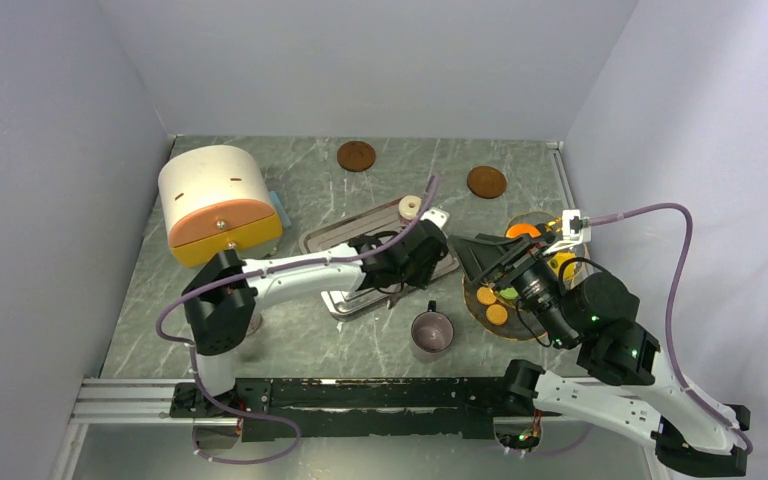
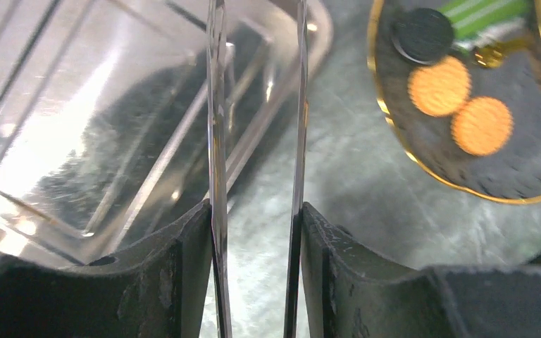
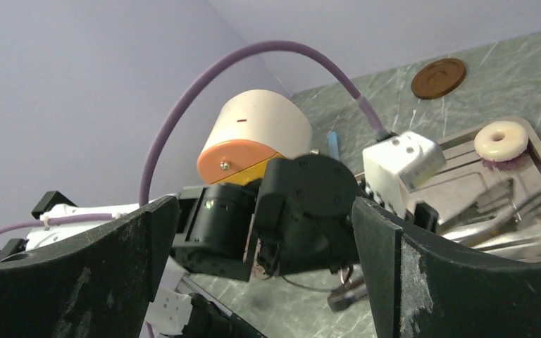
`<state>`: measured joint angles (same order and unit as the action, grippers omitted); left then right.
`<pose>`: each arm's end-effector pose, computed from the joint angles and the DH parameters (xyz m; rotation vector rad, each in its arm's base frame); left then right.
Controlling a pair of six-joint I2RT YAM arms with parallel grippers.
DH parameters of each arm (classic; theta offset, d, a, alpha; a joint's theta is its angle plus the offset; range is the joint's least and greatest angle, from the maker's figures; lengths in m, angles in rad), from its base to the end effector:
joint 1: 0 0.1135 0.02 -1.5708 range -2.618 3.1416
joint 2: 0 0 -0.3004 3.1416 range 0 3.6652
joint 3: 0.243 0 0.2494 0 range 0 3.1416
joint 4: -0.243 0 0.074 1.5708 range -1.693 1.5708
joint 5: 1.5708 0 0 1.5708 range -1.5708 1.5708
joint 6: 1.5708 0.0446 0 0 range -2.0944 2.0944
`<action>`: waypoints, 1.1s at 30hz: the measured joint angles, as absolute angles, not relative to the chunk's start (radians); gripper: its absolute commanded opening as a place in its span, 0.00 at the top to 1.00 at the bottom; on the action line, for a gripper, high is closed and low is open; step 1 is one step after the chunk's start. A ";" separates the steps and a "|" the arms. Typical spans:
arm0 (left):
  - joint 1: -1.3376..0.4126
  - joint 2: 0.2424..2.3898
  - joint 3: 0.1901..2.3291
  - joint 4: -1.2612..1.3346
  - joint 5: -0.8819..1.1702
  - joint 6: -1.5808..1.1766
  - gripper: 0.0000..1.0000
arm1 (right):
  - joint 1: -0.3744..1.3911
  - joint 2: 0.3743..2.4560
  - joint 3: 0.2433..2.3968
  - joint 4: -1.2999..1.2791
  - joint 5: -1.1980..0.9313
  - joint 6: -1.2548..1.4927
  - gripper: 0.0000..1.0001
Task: Serve the afternoon tea
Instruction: Place the desert on the desert table, then pick up the desert from the tray.
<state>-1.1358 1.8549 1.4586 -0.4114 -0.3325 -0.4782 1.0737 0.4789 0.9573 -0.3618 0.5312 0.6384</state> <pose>0.1948 -0.3847 0.2798 0.6102 2.2791 -0.4089 0.0448 0.0352 0.4297 0.1226 1.5473 0.9954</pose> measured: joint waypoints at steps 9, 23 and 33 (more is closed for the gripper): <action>-0.954 1.813 1.431 -0.437 -0.369 -0.430 0.47 | 1.074 0.499 0.957 -0.364 0.531 0.638 0.02; -0.899 1.910 1.499 -0.438 -0.353 -0.277 0.41 | 1.074 0.506 0.958 -0.364 0.533 0.631 0.02; -0.899 1.995 1.560 -0.439 -0.334 -0.227 0.39 | 1.074 0.506 0.958 -0.364 0.540 0.629 0.02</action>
<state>-0.8989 1.9953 1.5604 -0.4389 -0.3336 -0.2272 1.0737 0.5056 0.9577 -0.3641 0.5396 0.6292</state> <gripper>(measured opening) 0.604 0.978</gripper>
